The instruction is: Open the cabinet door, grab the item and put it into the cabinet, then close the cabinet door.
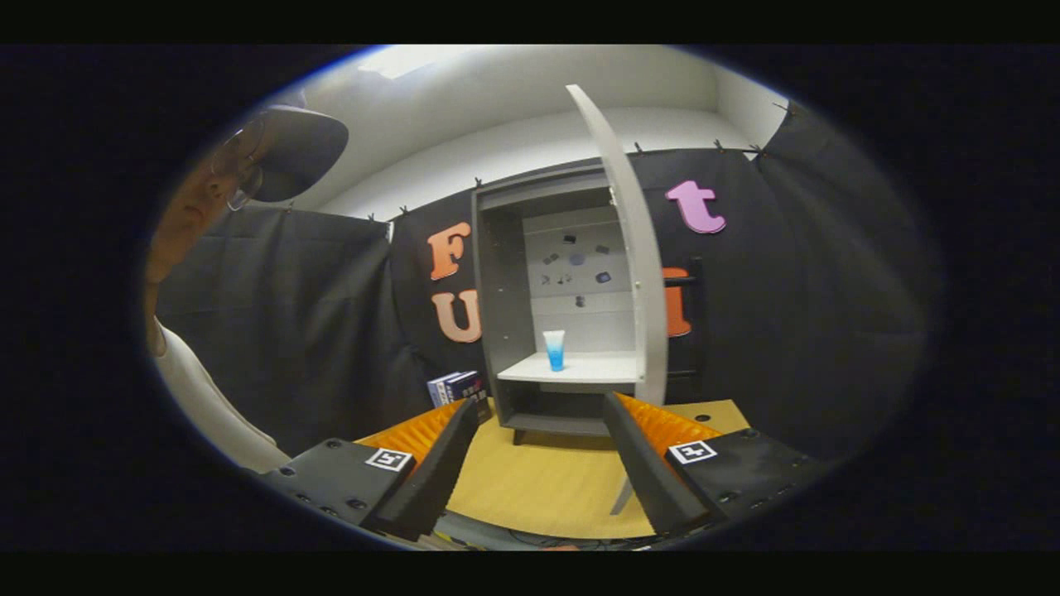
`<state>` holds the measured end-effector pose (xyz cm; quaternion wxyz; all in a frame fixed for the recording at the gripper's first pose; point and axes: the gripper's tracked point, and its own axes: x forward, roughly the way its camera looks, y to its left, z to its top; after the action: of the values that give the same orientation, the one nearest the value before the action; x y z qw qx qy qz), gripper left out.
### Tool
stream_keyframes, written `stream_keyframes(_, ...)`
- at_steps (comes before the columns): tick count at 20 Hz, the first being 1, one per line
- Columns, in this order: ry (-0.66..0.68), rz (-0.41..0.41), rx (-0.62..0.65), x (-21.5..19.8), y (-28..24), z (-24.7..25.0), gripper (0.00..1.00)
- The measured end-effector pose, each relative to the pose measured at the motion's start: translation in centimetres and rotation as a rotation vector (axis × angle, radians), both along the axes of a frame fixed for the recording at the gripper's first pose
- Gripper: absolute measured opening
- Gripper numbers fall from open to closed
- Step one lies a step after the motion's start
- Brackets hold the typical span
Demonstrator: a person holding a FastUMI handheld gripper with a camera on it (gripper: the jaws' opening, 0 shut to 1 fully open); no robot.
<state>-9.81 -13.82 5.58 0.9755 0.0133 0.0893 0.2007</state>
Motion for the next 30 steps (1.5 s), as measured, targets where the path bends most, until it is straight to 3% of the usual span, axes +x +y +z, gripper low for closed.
stream_keyframes(4,-0.034,-0.133,-0.03,1.0,-6.8,1.1,0.97)
stream_keyframes(12,-0.1,-0.323,0.031,9.3,-13.9,2.4,0.97)
stream_keyframes(20,-0.11,-0.368,0.039,12.1,-14.4,2.1,0.97)
stream_keyframes(30,-0.141,-0.434,-0.108,11.4,-11.8,2.6,0.96)
